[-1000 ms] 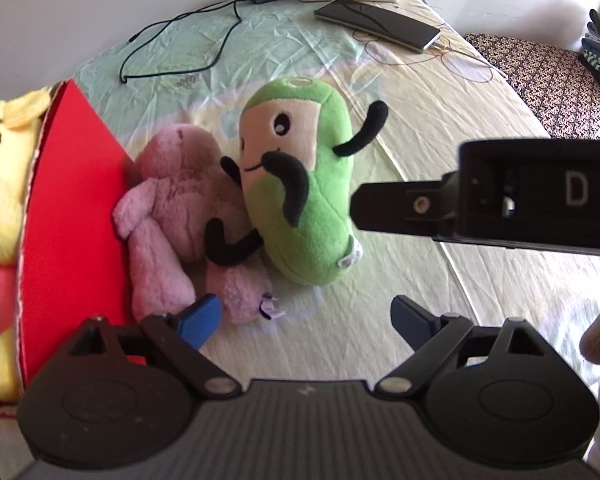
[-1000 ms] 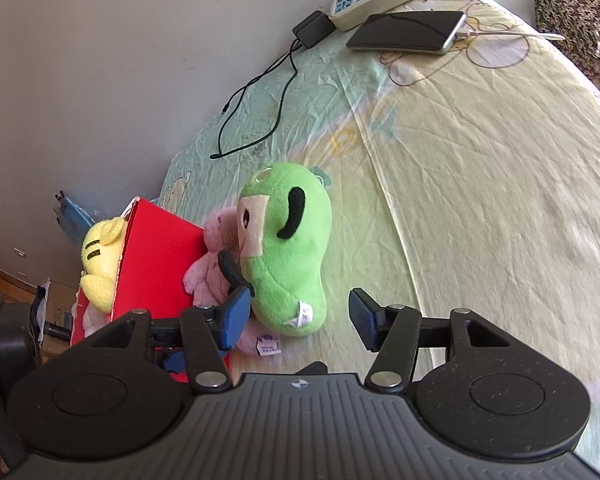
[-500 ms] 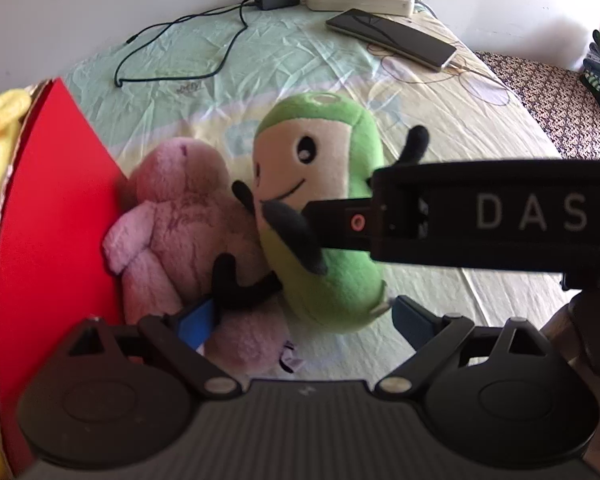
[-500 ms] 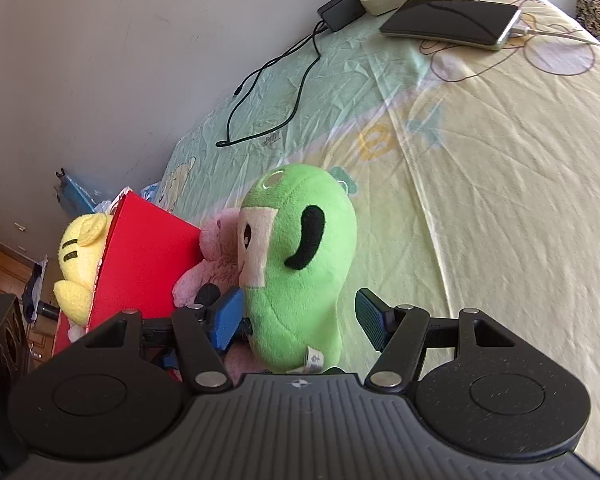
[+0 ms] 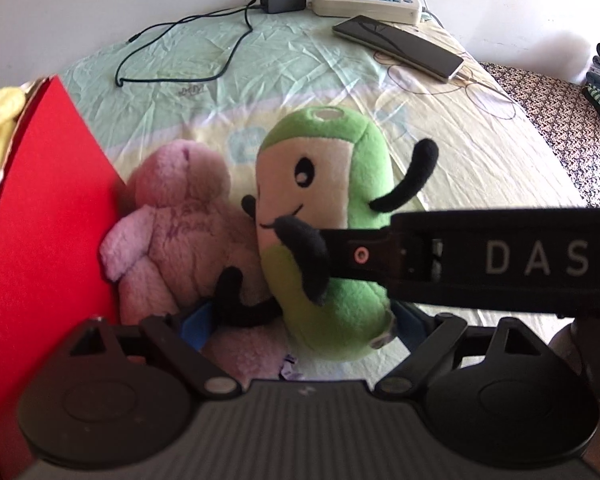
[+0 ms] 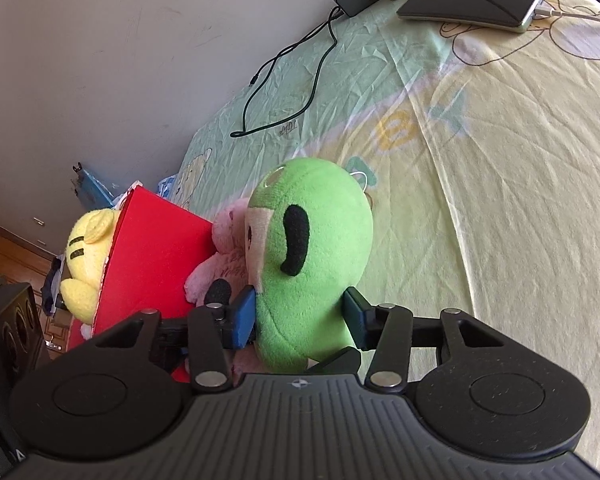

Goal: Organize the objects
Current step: 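Close the right gripper on the green bean plush, then lift and carry the green bean plush over the red box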

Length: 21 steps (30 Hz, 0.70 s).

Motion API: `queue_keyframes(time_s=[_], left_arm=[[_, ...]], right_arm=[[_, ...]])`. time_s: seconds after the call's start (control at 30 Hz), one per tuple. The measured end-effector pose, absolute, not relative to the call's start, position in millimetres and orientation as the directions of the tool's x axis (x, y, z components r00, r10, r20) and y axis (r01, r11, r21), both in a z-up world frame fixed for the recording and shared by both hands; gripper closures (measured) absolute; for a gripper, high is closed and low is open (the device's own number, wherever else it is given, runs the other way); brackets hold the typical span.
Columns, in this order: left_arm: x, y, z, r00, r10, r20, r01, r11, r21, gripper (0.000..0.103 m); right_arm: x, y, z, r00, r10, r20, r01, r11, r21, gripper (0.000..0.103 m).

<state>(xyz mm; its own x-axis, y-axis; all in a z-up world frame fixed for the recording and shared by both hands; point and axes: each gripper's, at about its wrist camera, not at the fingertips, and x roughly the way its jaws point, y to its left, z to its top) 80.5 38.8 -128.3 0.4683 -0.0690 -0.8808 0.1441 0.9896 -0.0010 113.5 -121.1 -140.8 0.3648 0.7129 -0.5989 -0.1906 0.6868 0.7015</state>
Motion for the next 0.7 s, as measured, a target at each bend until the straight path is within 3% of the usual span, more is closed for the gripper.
queue_keyframes(time_s=[0.4, 0.7], left_arm=[[67.1, 28.1, -122.7, 0.46, -0.073, -0.885, 0.181, 0.983, 0.013, 0.011], [39.3, 20.1, -112.8, 0.462, -0.109, -0.88, 0.231, 0.973, 0.0, 0.021]], right_arm=[[84.0, -132.4, -125.8, 0.344, 0.722, -0.6, -0.169, 0.676, 0.717, 0.054], [58.0, -134.1, -112.7, 0.356, 0.715, -0.602, -0.189, 0.686, 0.702, 0.054]])
